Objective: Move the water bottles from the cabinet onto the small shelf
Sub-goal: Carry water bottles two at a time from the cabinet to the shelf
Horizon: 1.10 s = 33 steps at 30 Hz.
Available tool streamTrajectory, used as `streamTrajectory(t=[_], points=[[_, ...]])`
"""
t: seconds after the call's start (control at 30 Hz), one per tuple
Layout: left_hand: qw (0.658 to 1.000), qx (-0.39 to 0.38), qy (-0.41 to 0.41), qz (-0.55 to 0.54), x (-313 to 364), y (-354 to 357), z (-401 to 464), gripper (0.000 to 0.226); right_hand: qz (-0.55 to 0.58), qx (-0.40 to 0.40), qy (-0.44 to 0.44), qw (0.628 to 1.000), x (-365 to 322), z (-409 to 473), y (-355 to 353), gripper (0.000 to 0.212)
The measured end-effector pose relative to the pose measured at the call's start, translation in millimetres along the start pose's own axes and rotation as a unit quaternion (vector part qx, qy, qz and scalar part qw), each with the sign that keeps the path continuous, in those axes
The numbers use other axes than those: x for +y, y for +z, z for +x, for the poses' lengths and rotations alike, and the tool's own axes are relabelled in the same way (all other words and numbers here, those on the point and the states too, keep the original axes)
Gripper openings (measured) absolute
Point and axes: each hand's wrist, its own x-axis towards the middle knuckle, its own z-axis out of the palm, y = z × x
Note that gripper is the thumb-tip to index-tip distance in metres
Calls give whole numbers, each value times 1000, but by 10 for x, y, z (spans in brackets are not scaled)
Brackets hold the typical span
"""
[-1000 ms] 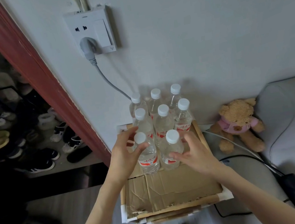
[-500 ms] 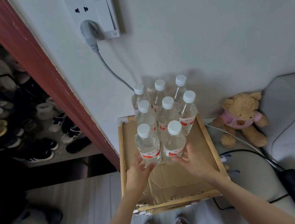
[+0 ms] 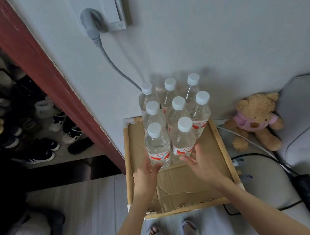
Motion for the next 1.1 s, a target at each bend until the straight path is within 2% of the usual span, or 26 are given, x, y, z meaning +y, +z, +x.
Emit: streamTrajectory(t=[0.13,0.63,0.83,1.1], points=[[1000,-3,-1,-2,16,27,22,45,14,2,3,1000,13,19,-9,57],[999,8,5,-33,-13,102,70,43,60,-2,3,998,64,79,20,58],[1000,15,3,-13,-108,156,97,47,95,17,3,995,54,43,59,62],[1000,2,3,-29,-110,158,94,51,102,12,11,995,54,41,51,53]])
